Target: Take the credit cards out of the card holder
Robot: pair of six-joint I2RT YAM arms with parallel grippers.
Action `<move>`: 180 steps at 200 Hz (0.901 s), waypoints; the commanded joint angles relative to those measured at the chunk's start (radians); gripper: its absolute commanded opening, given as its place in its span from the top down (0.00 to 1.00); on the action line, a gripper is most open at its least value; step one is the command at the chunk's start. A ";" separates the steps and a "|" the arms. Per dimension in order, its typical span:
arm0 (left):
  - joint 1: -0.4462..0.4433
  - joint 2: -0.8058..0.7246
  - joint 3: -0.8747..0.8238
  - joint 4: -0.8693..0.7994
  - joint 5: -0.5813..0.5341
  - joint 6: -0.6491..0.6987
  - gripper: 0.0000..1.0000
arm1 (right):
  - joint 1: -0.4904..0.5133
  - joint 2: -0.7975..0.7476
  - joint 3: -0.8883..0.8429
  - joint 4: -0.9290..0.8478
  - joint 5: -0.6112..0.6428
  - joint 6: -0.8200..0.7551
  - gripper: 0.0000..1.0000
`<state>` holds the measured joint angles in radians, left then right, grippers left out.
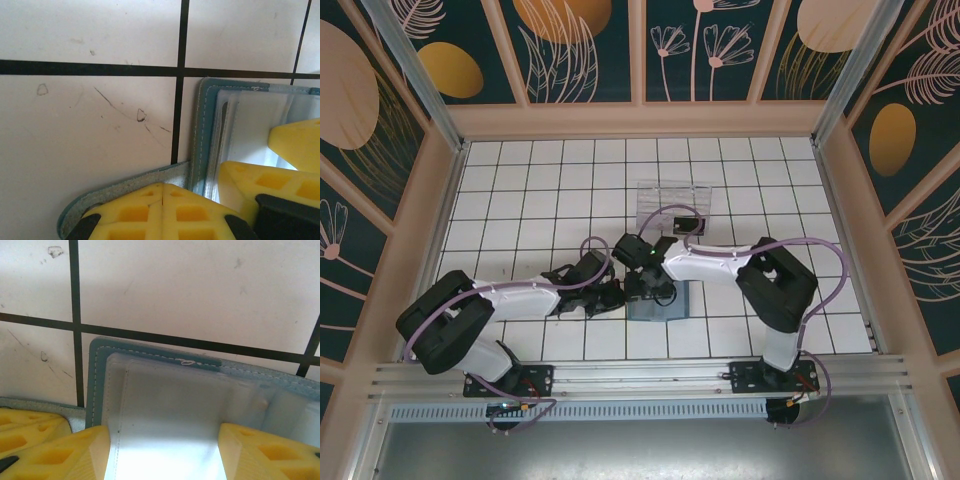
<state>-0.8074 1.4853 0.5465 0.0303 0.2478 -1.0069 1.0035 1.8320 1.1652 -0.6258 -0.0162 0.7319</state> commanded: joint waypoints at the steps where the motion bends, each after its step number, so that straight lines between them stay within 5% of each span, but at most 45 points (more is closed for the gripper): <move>1: 0.004 0.028 -0.030 0.005 -0.002 -0.006 0.94 | 0.023 0.059 0.012 -0.052 0.027 -0.014 0.39; 59: 0.009 0.027 -0.040 0.001 -0.004 0.003 0.94 | 0.035 0.098 0.025 -0.129 0.114 -0.020 0.43; 126: 0.010 0.026 -0.039 -0.013 -0.007 0.009 0.94 | 0.034 0.064 0.014 -0.130 0.147 -0.010 0.75; 180: 0.013 0.032 -0.025 -0.043 -0.021 0.023 0.94 | 0.007 -0.069 -0.053 -0.071 0.160 0.013 0.83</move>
<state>-0.7982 1.4845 0.5316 0.0570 0.2634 -1.0035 1.0218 1.8313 1.1687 -0.7021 0.0978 0.7170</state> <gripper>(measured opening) 0.064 0.174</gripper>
